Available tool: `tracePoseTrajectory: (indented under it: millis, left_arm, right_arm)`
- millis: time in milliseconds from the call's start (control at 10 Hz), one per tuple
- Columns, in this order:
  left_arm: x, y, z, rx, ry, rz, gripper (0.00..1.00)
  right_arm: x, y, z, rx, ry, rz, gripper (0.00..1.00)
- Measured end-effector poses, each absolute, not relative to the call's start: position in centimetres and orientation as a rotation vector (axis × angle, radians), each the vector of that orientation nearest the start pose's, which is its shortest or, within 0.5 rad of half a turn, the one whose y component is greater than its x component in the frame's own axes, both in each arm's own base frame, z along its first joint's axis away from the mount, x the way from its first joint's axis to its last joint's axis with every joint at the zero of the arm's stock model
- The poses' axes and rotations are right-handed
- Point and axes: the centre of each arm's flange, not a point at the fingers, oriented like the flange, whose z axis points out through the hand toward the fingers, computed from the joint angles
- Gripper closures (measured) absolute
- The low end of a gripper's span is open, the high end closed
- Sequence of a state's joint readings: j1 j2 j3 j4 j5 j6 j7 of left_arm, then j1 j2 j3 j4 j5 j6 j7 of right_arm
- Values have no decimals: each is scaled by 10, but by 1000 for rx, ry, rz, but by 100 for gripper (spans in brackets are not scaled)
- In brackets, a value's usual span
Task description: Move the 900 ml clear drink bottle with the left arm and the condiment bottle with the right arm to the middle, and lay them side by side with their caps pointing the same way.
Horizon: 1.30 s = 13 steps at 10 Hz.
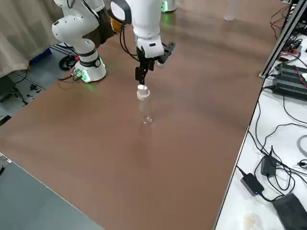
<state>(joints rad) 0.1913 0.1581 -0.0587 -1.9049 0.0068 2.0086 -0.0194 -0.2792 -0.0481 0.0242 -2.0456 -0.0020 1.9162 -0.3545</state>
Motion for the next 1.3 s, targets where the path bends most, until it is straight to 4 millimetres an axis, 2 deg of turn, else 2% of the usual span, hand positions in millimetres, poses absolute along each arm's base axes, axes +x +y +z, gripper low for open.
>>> tracePoseTrajectory:
  millis: [300,600,800,1100,1300]
  left_arm:
    - [581,76,403,-3139,-227,96,0]
    - [576,75,403,-3138,-226,94,0]
    - [574,75,403,-3138,-217,97,0]
    - [573,81,401,-3141,-195,100,7]
    - [573,81,401,-3141,-194,100,16]
  right_arm:
    - [509,-143,449,-3109,-210,116,2]
    - [508,-150,444,-3104,-293,100,3]
    - [501,-157,426,-3097,-333,101,3]
    - [498,-158,409,-3088,-339,124,3]
    - [502,-158,401,-3088,-344,121,4]
